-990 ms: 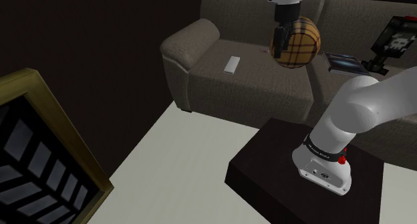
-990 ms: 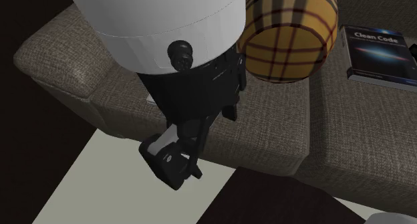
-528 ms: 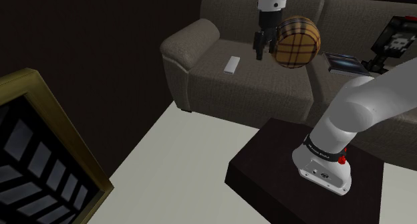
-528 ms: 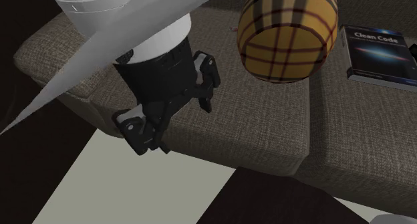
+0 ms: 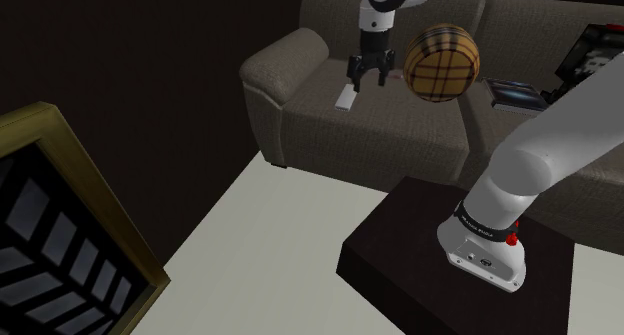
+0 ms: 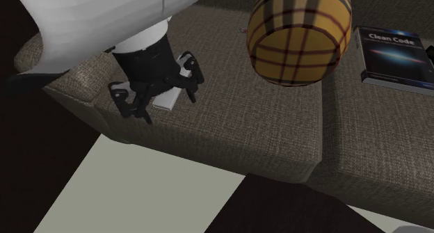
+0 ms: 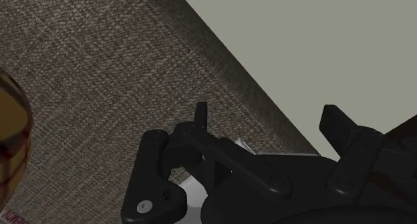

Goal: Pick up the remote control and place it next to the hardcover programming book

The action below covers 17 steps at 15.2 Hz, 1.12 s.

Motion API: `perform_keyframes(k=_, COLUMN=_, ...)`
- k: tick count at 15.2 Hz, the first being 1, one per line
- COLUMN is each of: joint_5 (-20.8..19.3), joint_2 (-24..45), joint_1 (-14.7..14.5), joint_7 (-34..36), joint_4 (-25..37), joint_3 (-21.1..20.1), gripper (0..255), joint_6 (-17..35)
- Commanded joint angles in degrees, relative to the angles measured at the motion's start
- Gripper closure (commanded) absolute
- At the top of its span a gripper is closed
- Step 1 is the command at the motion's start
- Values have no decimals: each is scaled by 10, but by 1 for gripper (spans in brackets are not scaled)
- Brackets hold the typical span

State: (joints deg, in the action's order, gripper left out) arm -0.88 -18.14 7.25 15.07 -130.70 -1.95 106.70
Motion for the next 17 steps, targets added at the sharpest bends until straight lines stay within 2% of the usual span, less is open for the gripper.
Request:
perform_keyframes(k=1, joint_5=0, joint_2=39, joint_1=9, joint_7=37, joint_4=21, joint_3=0, gripper=0, joint_6=27)
perform_keyframes(k=8, joint_5=-6, joint_2=168, joint_1=38, joint_7=150, joint_4=105, joint_3=14, gripper=0, joint_6=96)
perform_keyframes(k=15, joint_5=-5, joint_2=285, joint_1=62, joint_7=249, joint_4=202, joint_3=42, gripper=0, joint_6=142)
perform_keyframes(k=17, joint_5=-5, joint_2=291, joint_1=62, joint_7=251, joint_4=200, joint_3=43, gripper=0, joint_6=150)
